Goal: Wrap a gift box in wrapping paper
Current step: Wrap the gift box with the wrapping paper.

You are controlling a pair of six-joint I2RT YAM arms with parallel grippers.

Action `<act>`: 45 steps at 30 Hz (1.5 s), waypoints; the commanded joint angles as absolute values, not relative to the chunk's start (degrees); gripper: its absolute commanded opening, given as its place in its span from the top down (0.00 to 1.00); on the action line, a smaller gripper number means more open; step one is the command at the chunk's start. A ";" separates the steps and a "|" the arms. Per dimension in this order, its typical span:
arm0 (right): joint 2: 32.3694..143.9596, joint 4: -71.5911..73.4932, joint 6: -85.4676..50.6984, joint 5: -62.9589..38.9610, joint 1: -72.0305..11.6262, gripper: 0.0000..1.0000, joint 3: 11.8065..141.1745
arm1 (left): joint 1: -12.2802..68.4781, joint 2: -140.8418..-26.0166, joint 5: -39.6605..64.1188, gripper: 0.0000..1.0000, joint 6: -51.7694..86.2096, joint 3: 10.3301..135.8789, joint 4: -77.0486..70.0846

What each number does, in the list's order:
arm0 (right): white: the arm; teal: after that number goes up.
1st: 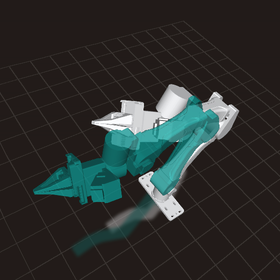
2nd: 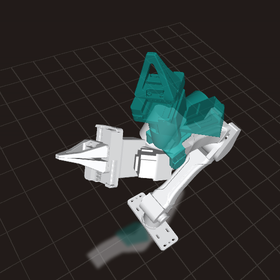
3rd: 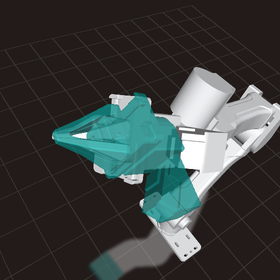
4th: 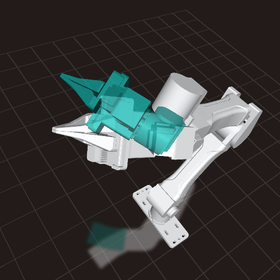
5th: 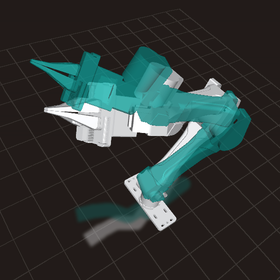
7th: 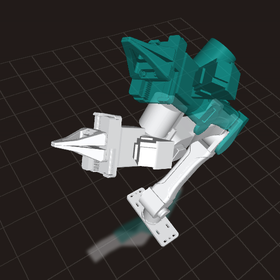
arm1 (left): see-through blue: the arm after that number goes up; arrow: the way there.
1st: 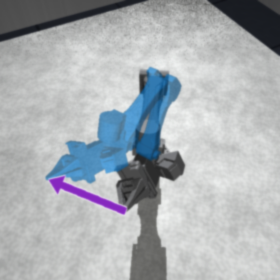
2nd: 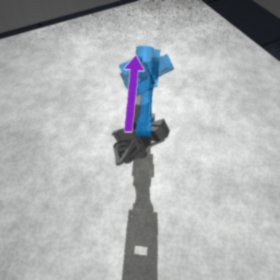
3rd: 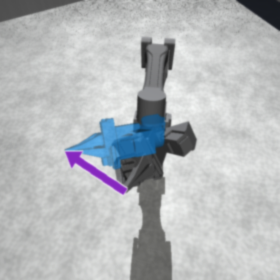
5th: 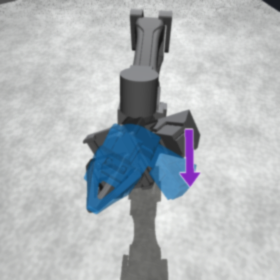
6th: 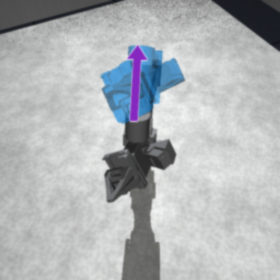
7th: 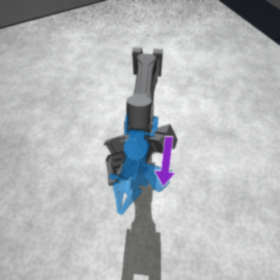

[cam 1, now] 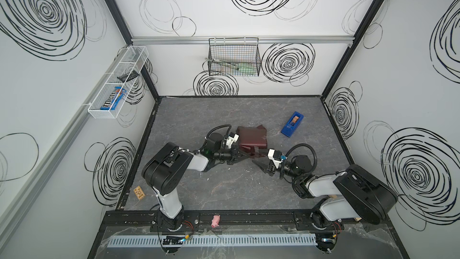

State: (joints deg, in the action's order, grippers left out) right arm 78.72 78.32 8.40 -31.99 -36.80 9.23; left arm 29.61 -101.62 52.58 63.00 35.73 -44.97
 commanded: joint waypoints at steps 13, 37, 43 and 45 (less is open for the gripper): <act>60.15 32.40 -14.54 -36.21 -30.97 0.31 20.74 | 31.55 -103.52 50.41 1.00 62.08 31.71 -51.54; 62.97 30.07 -41.86 -48.25 -32.54 0.03 24.01 | 30.97 -104.68 50.58 1.00 62.23 32.45 -52.52; 65.85 38.94 -57.08 -48.13 -32.20 0.03 23.04 | 30.86 -104.94 50.54 1.00 62.14 32.26 -52.75; 66.72 39.26 -61.68 -47.60 -32.14 0.03 23.58 | 30.85 -104.86 50.54 1.00 62.14 32.30 -52.82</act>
State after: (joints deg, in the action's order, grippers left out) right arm 65.87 34.46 -51.48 -47.46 -32.27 23.07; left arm 31.33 -104.25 50.30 62.83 32.03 -48.69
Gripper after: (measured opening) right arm 0.975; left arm 0.047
